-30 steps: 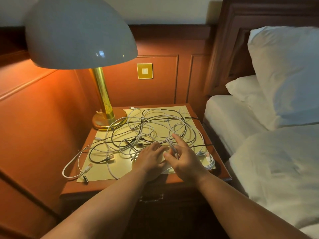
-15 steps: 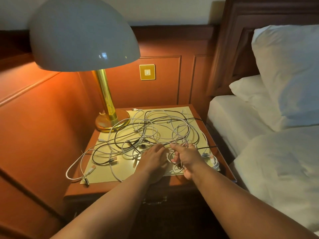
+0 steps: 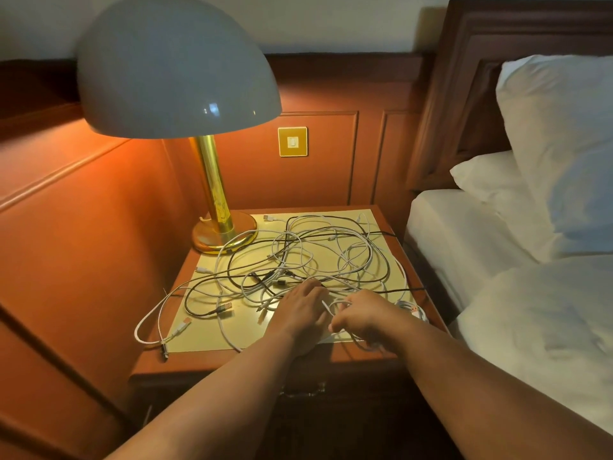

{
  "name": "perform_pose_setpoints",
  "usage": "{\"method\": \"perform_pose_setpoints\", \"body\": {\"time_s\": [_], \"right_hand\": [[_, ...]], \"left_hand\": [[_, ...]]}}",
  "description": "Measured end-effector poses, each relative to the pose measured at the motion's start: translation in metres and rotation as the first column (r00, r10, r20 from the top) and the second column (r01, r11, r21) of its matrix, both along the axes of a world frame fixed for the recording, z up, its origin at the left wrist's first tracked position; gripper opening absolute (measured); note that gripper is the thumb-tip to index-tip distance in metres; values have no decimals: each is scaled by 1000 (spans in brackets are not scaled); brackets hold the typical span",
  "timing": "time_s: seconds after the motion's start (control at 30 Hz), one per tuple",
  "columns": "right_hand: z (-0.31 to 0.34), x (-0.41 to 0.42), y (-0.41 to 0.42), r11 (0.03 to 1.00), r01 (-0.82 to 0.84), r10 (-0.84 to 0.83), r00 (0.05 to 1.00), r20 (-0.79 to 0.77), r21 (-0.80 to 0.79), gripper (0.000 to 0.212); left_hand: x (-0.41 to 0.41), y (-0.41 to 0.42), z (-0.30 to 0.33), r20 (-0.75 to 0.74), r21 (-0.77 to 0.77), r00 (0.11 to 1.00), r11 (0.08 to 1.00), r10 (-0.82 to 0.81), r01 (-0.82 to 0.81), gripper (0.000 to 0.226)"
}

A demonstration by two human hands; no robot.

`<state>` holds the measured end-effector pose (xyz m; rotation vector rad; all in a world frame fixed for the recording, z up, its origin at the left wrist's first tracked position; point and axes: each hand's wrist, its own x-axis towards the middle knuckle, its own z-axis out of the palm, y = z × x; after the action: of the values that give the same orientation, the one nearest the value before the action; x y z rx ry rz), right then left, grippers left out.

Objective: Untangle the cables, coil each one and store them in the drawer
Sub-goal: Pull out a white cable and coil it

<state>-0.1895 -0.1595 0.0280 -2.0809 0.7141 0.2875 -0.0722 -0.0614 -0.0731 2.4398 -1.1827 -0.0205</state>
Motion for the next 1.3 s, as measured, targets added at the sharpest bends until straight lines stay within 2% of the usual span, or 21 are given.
{"method": "perform_pose_setpoints", "body": {"time_s": [0.13,0.2,0.23,0.27,0.33,0.43,0.53,0.63,0.7,0.73,0.8,0.87,0.93,1.03,1.13,1.23,1.27,1.3], "right_hand": [[-1,-3,5,963,-116,141,986,85,-243,4],[1,-9,9,951,-126,184,964,193,-282,10],[2,-11,10,962,-108,175,949,263,-249,13],[3,-15,11,984,-83,133,932,339,-158,15],[2,-21,9,990,-59,-8,889,458,131,19],[-6,-25,2,898,-61,-203,821,534,436,15],[-9,-22,-2,834,22,-387,735,556,551,21],[-2,-16,-2,712,96,-586,627,514,695,24],[4,-13,-2,655,174,-638,649,415,735,19],[6,-12,-2,669,225,-619,697,362,708,14],[9,-10,-3,765,300,-507,826,246,570,21],[12,-9,-2,853,263,-365,918,154,450,22],[15,-11,-1,917,182,-224,971,79,354,24],[17,-11,-2,977,60,-68,997,28,204,28],[15,-10,1,1000,23,-24,994,103,9,19],[6,-11,3,973,32,24,970,240,-227,20],[3,-13,3,967,48,30,953,300,-249,17],[1,-15,3,977,65,14,931,365,-202,15]], "left_hand": [[1,-1,-2,-20,-18,1000,1000,2,-3,46],[1,-2,-2,-38,-31,999,999,7,-8,49],[1,-2,-2,-61,-40,998,999,15,-17,49],[2,-2,-2,-82,-52,996,998,22,-26,50],[4,-2,-4,-119,-74,992,996,39,-48,48],[4,-1,-5,-169,-99,984,992,62,-80,45],[4,0,-5,-181,-111,980,989,78,-99,46],[5,0,-5,-183,-110,980,989,77,-98,47],[4,0,-4,-184,-108,979,989,83,-104,49],[4,0,-3,-182,-114,980,988,84,-106,49],[3,-1,-3,-180,-124,980,986,84,-108,47],[2,-1,-2,-185,-128,979,986,82,-106,47],[1,-1,-1,-189,-130,979,986,76,-101,48],[3,0,0,-187,-113,980,990,67,-89,50],[1,1,1,-186,-101,980,990,76,-97,51],[-1,0,2,-178,-109,979,987,98,-119,50],[-1,0,2,-176,-118,979,986,99,-121,48],[-1,0,1,-176,-130,980,984,97,-121,46]]}}
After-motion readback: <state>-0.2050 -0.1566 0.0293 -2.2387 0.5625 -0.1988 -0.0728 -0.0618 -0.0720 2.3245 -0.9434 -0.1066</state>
